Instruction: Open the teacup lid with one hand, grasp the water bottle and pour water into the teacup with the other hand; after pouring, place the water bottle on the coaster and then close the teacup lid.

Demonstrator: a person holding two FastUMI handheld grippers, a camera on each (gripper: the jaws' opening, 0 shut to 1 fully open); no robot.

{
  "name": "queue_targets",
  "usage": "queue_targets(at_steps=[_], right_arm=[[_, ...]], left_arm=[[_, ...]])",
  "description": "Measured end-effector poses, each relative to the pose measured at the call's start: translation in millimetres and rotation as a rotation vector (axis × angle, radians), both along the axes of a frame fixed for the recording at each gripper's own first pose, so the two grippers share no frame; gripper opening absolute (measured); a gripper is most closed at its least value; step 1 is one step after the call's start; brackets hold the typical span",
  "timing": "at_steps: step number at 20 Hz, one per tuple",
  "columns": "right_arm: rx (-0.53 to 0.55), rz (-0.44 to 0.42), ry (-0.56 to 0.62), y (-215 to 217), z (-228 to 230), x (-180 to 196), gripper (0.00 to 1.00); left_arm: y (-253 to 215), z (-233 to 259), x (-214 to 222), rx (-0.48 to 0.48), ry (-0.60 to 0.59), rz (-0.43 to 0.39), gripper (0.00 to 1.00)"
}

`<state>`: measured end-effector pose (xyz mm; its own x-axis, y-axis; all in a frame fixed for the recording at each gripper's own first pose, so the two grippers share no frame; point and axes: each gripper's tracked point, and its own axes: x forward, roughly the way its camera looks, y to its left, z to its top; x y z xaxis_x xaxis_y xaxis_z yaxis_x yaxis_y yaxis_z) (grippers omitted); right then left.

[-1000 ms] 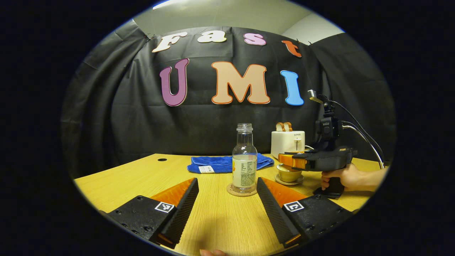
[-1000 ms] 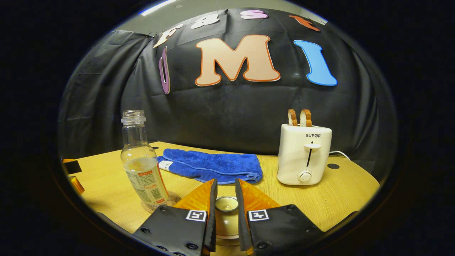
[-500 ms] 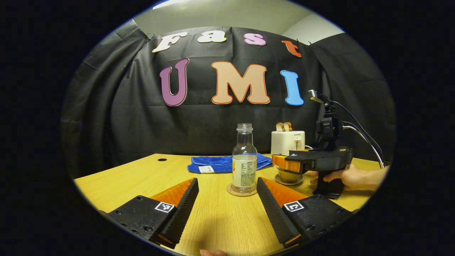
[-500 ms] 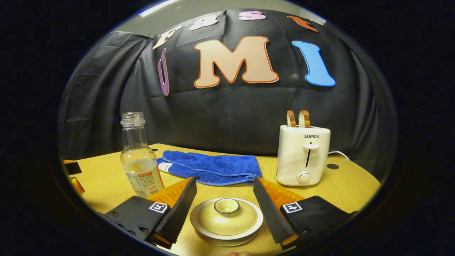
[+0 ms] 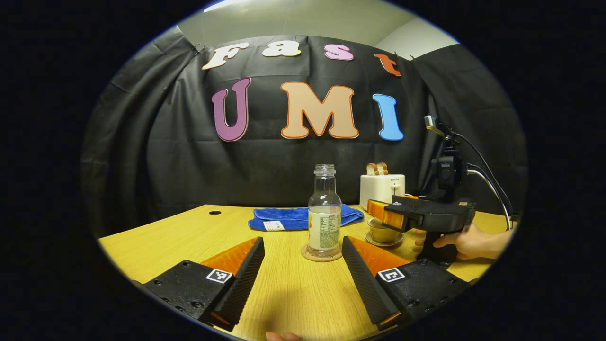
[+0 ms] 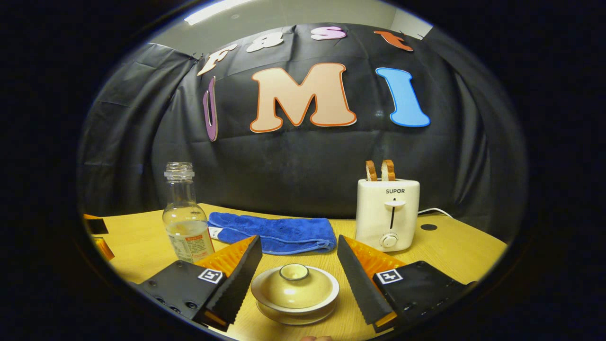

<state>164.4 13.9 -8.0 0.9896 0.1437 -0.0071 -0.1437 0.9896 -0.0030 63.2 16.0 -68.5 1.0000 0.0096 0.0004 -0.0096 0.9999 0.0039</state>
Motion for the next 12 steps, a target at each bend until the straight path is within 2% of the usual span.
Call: queue_targets(at_steps=[1, 2, 3, 5, 9, 10, 12], right_arm=[[-0.002, -0.013, -0.001, -2, 0, -7, 1.0], [-0.002, -0.02, -0.001, -3, 1, -15, 0.96], [-0.002, -0.034, -0.003, -7, 2, -25, 1.0], [-0.002, -0.058, -0.007, -11, 3, -47, 0.96], [0.0, -0.094, -0.014, -22, 7, -95, 0.96], [0.0, -0.101, -0.013, -25, 7, -104, 1.0], [0.0, -0.119, -0.013, -30, 8, -119, 0.99]], left_arm=[[0, 0, 1, 0.0, 0.0, 0.0, 0.95], [0, 0, 1, 0.0, 0.0, 0.0, 0.95], [0, 0, 1, 0.001, 0.0, 0.001, 0.95], [1, 0, 1, 0.0, 0.0, 0.004, 0.95], [3, -1, 0, 0.0, 0.001, 0.012, 0.95], [4, -1, 0, 0.001, 0.003, 0.017, 0.95], [5, -1, 0, 0.0, 0.003, 0.023, 0.95]])
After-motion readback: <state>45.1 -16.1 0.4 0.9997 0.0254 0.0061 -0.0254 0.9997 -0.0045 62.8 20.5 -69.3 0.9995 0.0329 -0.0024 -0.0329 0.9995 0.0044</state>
